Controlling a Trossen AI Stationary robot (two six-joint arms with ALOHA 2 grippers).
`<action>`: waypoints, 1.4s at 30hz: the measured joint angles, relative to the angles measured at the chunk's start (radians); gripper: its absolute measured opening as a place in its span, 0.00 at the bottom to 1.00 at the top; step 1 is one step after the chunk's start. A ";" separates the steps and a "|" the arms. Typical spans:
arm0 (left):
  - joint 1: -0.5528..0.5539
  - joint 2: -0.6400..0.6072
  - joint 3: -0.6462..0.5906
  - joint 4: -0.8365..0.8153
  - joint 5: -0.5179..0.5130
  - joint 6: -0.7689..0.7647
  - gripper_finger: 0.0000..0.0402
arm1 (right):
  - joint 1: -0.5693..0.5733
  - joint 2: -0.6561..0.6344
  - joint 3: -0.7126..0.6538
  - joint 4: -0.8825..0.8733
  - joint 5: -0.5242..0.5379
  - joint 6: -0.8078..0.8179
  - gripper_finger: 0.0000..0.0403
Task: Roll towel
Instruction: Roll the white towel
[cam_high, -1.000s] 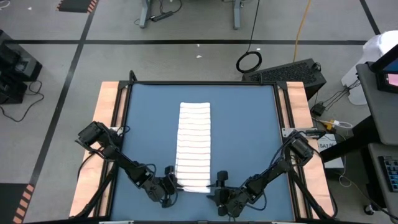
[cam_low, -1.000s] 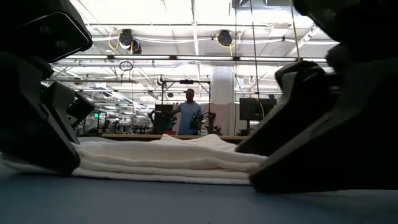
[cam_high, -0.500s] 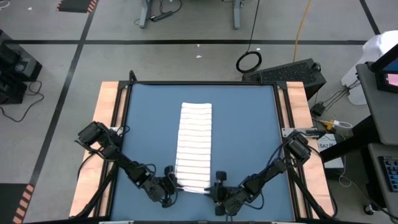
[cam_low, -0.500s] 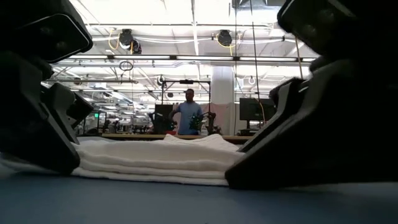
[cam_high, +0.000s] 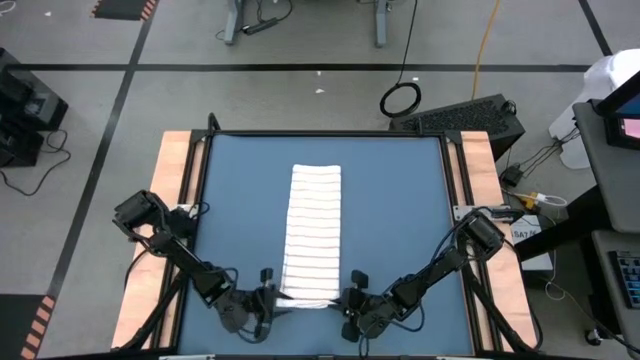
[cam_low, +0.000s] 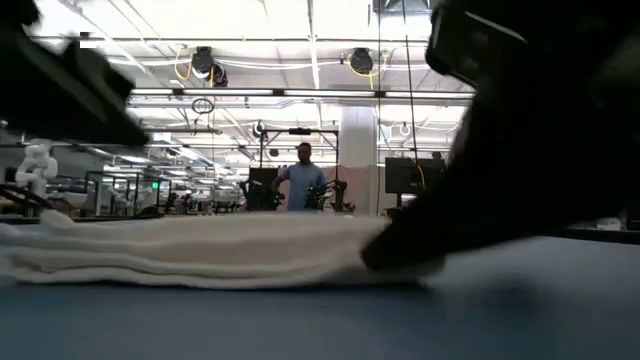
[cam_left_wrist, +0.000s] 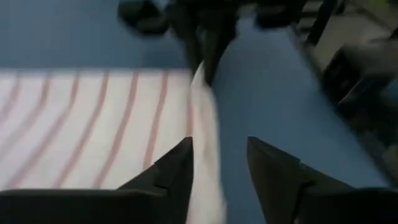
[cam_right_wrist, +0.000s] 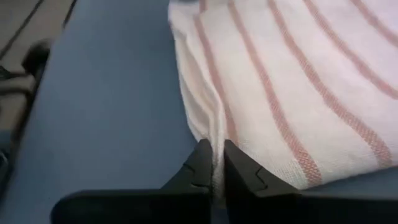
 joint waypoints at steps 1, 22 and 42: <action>-0.010 0.000 0.000 0.040 -0.026 0.043 0.41 | -0.005 -0.012 0.000 -0.003 0.000 0.012 0.01; 0.087 0.170 0.039 0.297 -0.091 0.162 0.83 | -0.108 -0.075 0.003 -0.005 -0.140 0.177 0.03; 0.139 0.283 0.177 0.045 -0.013 -0.026 0.43 | -0.107 -0.076 0.004 -0.009 -0.166 0.183 0.03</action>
